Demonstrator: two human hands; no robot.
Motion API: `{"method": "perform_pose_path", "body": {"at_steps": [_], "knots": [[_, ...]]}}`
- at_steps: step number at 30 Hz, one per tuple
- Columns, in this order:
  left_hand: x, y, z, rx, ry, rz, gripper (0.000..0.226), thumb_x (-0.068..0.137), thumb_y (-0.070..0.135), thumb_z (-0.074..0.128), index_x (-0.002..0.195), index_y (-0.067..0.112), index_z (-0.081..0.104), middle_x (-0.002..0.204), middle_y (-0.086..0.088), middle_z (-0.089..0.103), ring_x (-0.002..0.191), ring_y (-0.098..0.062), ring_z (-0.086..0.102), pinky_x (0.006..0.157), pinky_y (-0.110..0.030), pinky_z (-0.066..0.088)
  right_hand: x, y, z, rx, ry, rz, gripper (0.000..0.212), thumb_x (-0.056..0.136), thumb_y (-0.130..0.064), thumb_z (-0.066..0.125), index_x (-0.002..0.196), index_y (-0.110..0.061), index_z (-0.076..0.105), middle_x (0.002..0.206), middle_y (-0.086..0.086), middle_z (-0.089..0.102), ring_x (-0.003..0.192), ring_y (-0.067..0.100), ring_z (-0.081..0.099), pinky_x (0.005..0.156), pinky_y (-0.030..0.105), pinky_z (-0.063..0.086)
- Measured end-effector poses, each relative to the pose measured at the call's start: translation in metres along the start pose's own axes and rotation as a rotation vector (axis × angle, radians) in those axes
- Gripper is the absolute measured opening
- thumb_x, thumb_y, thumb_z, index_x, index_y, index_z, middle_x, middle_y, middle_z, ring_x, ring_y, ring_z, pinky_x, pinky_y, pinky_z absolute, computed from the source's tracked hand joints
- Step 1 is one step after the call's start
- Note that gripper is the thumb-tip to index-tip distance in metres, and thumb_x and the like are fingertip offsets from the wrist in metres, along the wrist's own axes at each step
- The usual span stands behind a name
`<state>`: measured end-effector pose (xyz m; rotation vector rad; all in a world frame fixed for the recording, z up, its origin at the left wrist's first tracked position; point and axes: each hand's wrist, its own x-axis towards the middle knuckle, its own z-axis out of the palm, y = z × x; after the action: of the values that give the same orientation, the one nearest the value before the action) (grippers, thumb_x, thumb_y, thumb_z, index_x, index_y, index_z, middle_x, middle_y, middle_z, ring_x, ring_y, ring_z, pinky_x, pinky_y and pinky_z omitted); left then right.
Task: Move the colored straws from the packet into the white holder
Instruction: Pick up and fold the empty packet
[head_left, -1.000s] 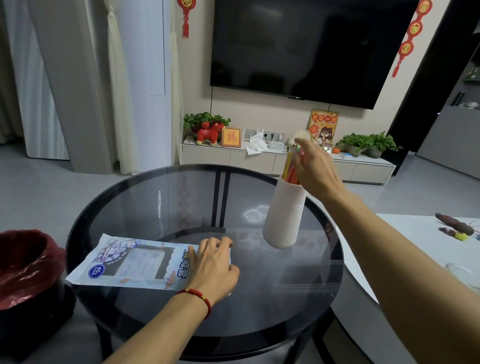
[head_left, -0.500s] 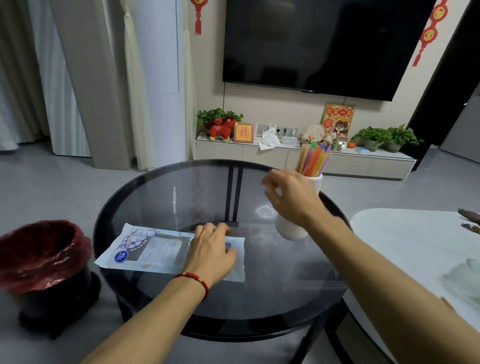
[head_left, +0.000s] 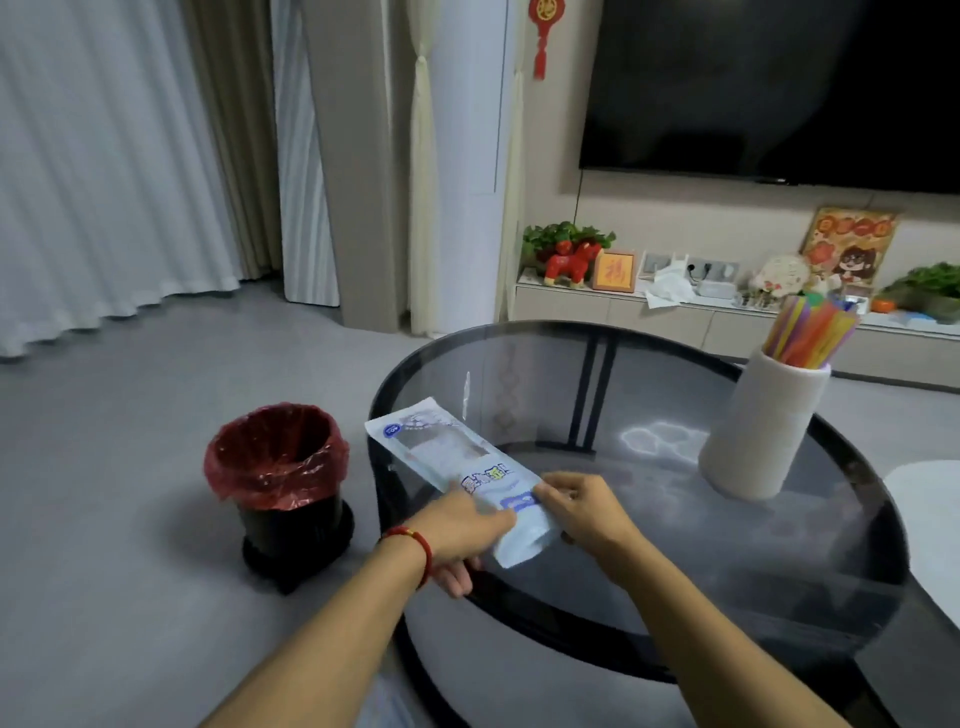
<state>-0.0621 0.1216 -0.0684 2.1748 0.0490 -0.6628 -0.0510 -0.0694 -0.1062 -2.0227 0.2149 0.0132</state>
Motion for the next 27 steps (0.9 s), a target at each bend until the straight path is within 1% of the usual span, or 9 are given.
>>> {"method": "perform_pose_path", "body": {"at_steps": [3, 5, 7, 11, 14, 17, 20, 23, 27], "knots": [[-0.015, -0.035, -0.018, -0.560, 0.144, 0.030, 0.037, 0.095, 0.038, 0.058, 0.113, 0.007, 0.049, 0.093, -0.020, 0.067, 0.055, -0.031, 0.068, 0.056, -0.043, 0.062, -0.002, -0.026, 0.036, 0.197, -0.080, -0.069, 0.026, 0.102, -0.025, 0.063, 0.087, -0.022, 0.084, 0.070, -0.007, 0.075, 0.061, 0.011, 0.055, 0.052, 0.025, 0.044], [-0.024, -0.058, -0.035, -0.948, 0.245, 0.090, 0.029, 0.098, 0.022, 0.060, 0.113, 0.000, 0.051, 0.098, -0.024, 0.071, 0.074, -0.038, 0.073, 0.066, -0.045, 0.063, -0.001, -0.048, 0.064, 0.250, -0.195, -0.116, 0.029, 0.104, -0.029, 0.061, 0.090, -0.019, 0.085, 0.074, -0.002, 0.075, 0.064, 0.013, 0.056, 0.055, 0.025, 0.047], [-0.029, -0.080, -0.059, -1.145, 0.362, 0.151, 0.025, 0.098, 0.010, 0.058, 0.116, -0.007, 0.055, 0.107, -0.024, 0.072, 0.092, -0.039, 0.073, 0.070, -0.043, 0.062, 0.002, -0.068, 0.092, 0.272, -0.299, -0.154, 0.037, 0.107, -0.036, 0.056, 0.096, -0.012, 0.082, 0.078, 0.003, 0.076, 0.067, 0.014, 0.060, 0.059, 0.026, 0.051], [-0.028, -0.110, -0.118, -1.234, 0.429, 0.183, 0.019, 0.098, 0.004, 0.052, 0.110, -0.002, 0.066, 0.102, -0.019, 0.076, 0.090, -0.031, 0.074, 0.065, -0.039, 0.063, 0.010, -0.075, 0.120, -0.153, -0.181, -0.356, 0.035, 0.107, -0.039, 0.049, 0.087, -0.019, 0.069, 0.082, -0.009, 0.070, 0.078, 0.013, 0.064, 0.069, 0.022, 0.048], [-0.006, -0.124, -0.168, -1.264, 0.474, 0.117, 0.019, 0.097, 0.005, 0.054, 0.112, -0.004, 0.062, 0.104, -0.024, 0.074, 0.083, -0.034, 0.074, 0.057, -0.035, 0.062, 0.017, -0.052, 0.131, -0.376, -0.125, -0.469, 0.028, 0.109, -0.029, 0.050, 0.112, -0.015, 0.074, 0.108, 0.002, 0.065, 0.106, 0.021, 0.059, 0.088, 0.029, 0.047], [0.031, -0.136, -0.205, -1.217, 0.493, 0.033, 0.016, 0.097, 0.004, 0.053, 0.107, -0.007, 0.059, 0.124, -0.032, 0.062, 0.084, -0.040, 0.069, 0.053, -0.034, 0.061, 0.022, -0.036, 0.138, -0.369, -0.070, -0.502, 0.028, 0.108, -0.030, 0.053, 0.125, -0.019, 0.073, 0.115, -0.004, 0.058, 0.108, 0.014, 0.052, 0.092, 0.023, 0.041], [0.072, -0.146, -0.225, -1.287, 0.480, -0.020, 0.029, 0.101, 0.009, 0.051, 0.126, -0.005, 0.049, 0.137, -0.034, 0.049, 0.098, -0.047, 0.064, 0.074, -0.041, 0.063, 0.027, -0.032, 0.143, -0.334, -0.023, -0.510, 0.025, 0.107, -0.033, 0.053, 0.118, -0.024, 0.074, 0.111, -0.012, 0.056, 0.105, 0.007, 0.052, 0.088, 0.019, 0.040], [0.097, -0.162, -0.229, -1.519, 0.429, -0.045, 0.044, 0.103, 0.012, 0.048, 0.145, 0.002, 0.037, 0.150, -0.030, 0.033, 0.128, -0.050, 0.047, 0.108, -0.053, 0.043, 0.028, -0.030, 0.142, -0.346, -0.022, -0.519, 0.024, 0.107, -0.033, 0.052, 0.114, -0.026, 0.073, 0.109, -0.015, 0.057, 0.104, 0.004, 0.052, 0.083, 0.011, 0.039], [0.082, -0.165, -0.213, -1.518, 0.441, -0.013, 0.046, 0.097, 0.004, 0.048, 0.140, -0.009, 0.036, 0.139, -0.036, 0.042, 0.120, -0.050, 0.053, 0.106, -0.053, 0.045, 0.029, -0.030, 0.139, -0.317, -0.023, -0.530, 0.024, 0.106, -0.032, 0.053, 0.113, -0.024, 0.074, 0.108, -0.014, 0.060, 0.102, 0.005, 0.055, 0.084, 0.016, 0.044]]}}
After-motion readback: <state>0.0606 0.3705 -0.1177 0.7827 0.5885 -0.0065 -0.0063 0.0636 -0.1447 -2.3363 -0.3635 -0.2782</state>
